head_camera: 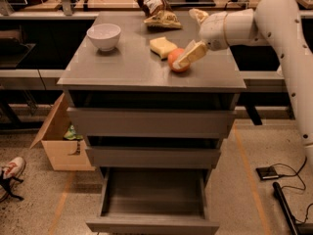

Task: Pick orange from bottom drawer and place on counter

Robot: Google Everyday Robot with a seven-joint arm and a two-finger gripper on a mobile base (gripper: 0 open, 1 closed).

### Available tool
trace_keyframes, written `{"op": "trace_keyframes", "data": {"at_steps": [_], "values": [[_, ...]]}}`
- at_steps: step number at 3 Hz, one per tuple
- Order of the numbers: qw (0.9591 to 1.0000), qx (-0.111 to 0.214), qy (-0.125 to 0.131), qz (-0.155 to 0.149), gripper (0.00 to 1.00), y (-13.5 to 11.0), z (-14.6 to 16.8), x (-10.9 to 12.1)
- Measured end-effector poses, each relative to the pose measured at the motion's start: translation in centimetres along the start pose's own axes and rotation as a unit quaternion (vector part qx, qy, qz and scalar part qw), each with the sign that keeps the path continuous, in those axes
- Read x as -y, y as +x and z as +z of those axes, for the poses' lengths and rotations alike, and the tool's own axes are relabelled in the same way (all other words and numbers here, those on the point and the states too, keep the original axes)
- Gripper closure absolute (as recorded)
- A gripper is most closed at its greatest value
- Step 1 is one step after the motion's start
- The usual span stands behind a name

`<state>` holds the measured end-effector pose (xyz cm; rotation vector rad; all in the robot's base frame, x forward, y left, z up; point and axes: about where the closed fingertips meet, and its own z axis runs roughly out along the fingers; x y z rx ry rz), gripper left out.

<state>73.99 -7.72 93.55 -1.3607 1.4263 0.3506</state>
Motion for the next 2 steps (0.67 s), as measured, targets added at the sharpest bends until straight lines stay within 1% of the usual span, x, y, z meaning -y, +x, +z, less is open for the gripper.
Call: {"op": "trace_keyframes", "data": {"at_steps": [1, 2], "values": [[0.9995, -0.002, 0.03, 0.01, 0.0, 0.8, -4.0, 1.5], [0.9981, -0.004, 0.06, 0.017, 0.0, 1.6, -7.0, 2.9]]}}
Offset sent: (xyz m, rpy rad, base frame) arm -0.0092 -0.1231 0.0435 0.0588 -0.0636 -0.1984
